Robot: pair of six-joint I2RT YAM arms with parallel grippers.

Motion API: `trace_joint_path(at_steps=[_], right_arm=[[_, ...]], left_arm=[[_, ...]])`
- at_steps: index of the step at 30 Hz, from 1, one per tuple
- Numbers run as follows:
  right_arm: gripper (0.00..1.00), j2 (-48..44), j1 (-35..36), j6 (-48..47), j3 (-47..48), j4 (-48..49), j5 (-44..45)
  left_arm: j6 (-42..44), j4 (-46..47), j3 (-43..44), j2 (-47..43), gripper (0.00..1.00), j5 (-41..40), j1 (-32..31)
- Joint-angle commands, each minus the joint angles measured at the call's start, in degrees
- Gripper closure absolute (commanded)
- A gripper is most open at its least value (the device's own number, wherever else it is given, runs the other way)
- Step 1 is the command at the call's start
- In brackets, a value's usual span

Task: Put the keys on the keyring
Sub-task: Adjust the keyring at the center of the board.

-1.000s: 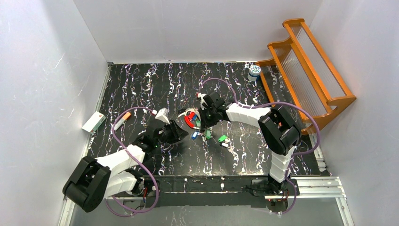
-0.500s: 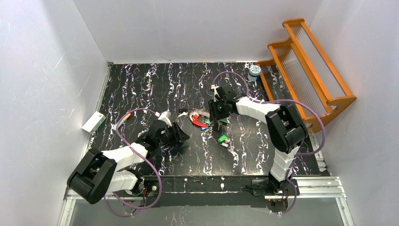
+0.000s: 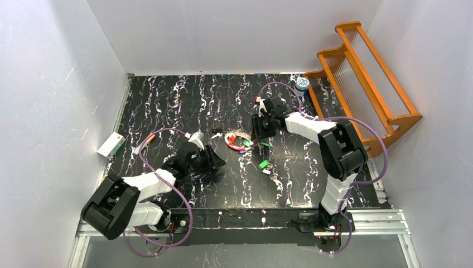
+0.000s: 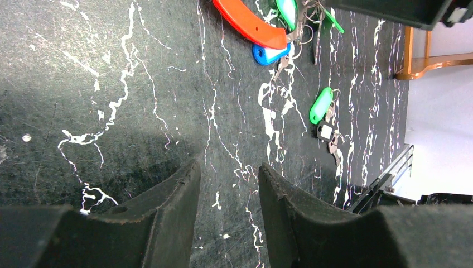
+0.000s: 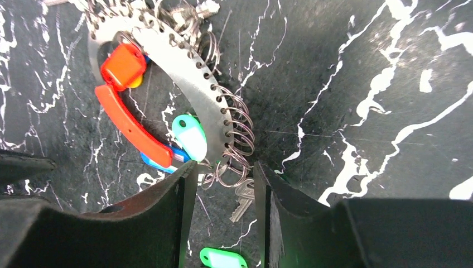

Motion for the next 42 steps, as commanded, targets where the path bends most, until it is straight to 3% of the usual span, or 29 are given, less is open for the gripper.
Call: trace_joint_path(at_steps=[1, 7, 12, 15, 19, 27, 38, 42], right_arm=[[0.50, 2.64, -0.18, -1.25, 1.45, -0.07, -3.71], [0.56, 1.57, -0.09, -0.68, -3.19, 0.78, -8.52], [0.73, 0.41, 2.02, -0.12, -6.85, 2.24, -14.34], [0.76, 0.41, 5.82, 0.85, -7.69, 2.59, -16.14], [0.72, -0.37, 10.92, 3.44, -8.68, 4.56, -19.07], [0.47, -5.31, 10.88, 6.95, -8.40, 8.56, -21.99], [0.47, -2.54, 8.80, 5.19, -7.43, 7.42, -17.34], [0.50, -0.48, 8.82, 5.14, -8.58, 8.48, -18.06]], left_arm=[[0.41, 0.56, 0.94, -0.13, 0.59, 0.52, -0.16], [0.39, 0.55, 0.68, -0.58, 0.59, 0.11, -0.16], [0.56, 0.56, 1.01, -0.32, 0.59, -0.14, -0.16], [0.65, 0.26, 1.20, -0.73, 0.59, -0.46, -0.16], [0.96, -1.79, 1.00, -3.42, 0.59, -2.85, -0.16], [0.75, -5.58, -0.45, -9.80, 0.60, -7.24, -0.16], [-0.86, -16.74, 1.19, -10.25, 0.62, -16.62, -0.09], [0.86, -18.67, 2.26, -8.28, 0.68, -17.25, -0.11]])
